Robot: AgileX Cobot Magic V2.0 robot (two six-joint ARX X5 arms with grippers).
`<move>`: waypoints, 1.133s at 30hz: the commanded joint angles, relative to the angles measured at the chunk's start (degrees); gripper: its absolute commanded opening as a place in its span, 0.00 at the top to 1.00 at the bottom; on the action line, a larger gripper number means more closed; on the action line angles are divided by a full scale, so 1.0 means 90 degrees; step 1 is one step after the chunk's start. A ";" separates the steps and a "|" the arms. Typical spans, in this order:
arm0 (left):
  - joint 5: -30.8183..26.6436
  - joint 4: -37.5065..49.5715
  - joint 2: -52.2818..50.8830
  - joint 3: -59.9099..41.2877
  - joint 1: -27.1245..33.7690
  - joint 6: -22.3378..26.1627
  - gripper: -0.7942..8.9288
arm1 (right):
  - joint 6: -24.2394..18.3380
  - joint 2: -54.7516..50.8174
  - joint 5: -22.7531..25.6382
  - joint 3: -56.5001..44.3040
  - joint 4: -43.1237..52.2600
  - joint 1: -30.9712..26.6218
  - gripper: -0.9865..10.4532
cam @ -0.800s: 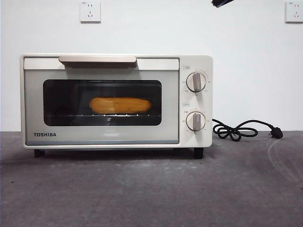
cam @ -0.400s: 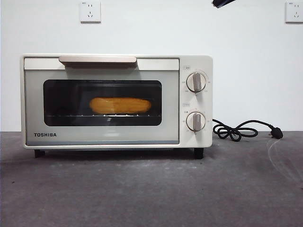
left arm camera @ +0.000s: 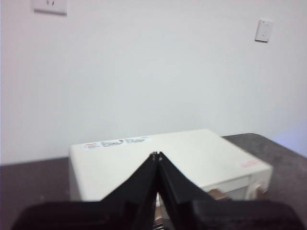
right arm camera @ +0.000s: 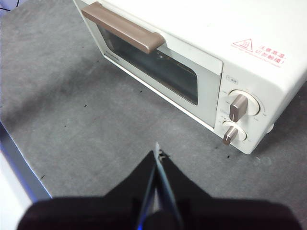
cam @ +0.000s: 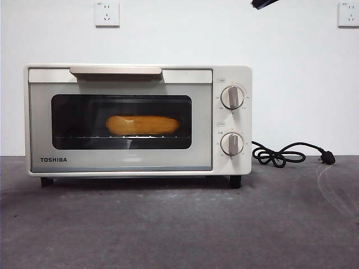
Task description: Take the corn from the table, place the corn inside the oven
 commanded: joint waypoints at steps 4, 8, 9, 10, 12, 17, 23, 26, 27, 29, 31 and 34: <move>-0.0019 0.0857 -0.0916 -0.2016 -0.0002 0.1297 0.92 | 0.0046 0.0007 0.0005 0.0022 0.0036 0.0002 0.92; -0.0019 0.0891 -0.1557 -0.2926 -0.0002 0.1758 0.92 | 0.0044 0.0007 0.0005 0.0022 0.0034 0.0002 0.92; -0.0019 0.0894 -0.1717 -0.3126 -0.0002 0.1831 0.92 | 0.0044 0.0007 0.0005 0.0022 0.0036 0.0002 0.92; -0.0019 0.0891 -0.1877 -0.3310 -0.0002 0.1865 0.92 | 0.0044 0.0007 0.0005 0.0022 0.0036 0.0002 0.92; -0.0019 0.0886 -0.2166 -0.3631 -0.0002 0.1904 0.92 | 0.0046 0.0007 0.0005 0.0022 0.0036 0.0002 0.92; -0.0022 0.0845 -0.2637 -0.4260 0.0024 0.1977 0.92 | 0.0044 0.0007 0.0005 0.0022 0.0039 0.0002 0.92; -0.0073 0.0034 -0.2635 -0.4250 0.0175 0.2023 0.92 | 0.0046 0.0007 0.0005 0.0022 0.0036 0.0002 0.92; -0.0092 0.0034 -0.2635 -0.4250 0.0270 0.1994 0.92 | 0.0044 0.0007 0.0005 0.0022 0.0036 0.0002 0.92; -0.0092 0.0034 -0.2635 -0.4250 0.0287 0.1979 0.92 | 0.0044 0.0007 0.0005 0.0022 0.0039 0.0002 0.92; -0.0097 0.0083 -0.2635 -0.4250 0.0289 0.1967 0.92 | 0.0046 0.0007 0.0005 0.0022 0.0036 0.0002 0.92; -0.0095 0.0080 -0.2635 -0.4248 0.0282 0.1967 0.92 | 0.0044 0.0007 0.0005 0.0022 0.0039 0.0002 0.92; -0.0092 0.0080 -0.2630 -0.4248 0.0284 0.1967 0.92 | 0.0044 0.0007 0.0005 0.0022 0.0036 0.0002 0.92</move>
